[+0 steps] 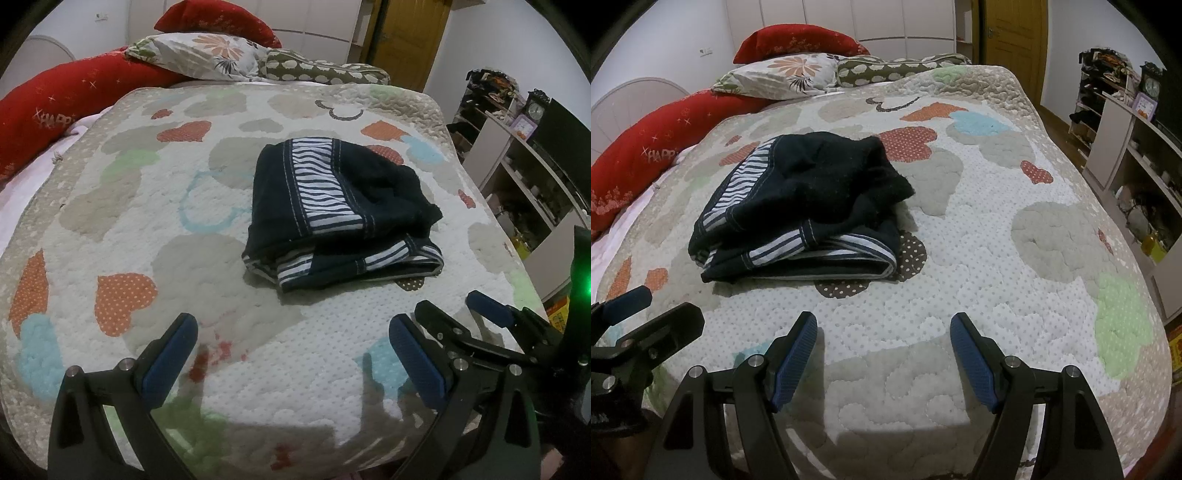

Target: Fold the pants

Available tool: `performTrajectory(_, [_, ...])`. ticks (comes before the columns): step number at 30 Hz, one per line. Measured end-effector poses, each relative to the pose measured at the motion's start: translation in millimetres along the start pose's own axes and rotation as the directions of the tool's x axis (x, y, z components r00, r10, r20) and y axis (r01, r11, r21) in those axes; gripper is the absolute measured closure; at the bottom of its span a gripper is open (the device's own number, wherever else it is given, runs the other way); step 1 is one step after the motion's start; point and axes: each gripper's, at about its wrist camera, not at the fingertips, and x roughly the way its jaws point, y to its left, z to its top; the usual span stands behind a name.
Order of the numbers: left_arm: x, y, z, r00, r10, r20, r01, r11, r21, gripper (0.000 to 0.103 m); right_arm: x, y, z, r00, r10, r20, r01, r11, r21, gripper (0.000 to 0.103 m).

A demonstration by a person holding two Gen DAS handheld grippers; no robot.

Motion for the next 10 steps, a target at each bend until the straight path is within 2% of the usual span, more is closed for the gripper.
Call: performTrajectory(10, [-6.9,1.9,3.8,0.999,0.011,0.032,-0.011,1.0,0.002,0.001,1.2,9.8,5.9,1.0,-0.003,-0.003,0.003,1.0,-0.028,0.024])
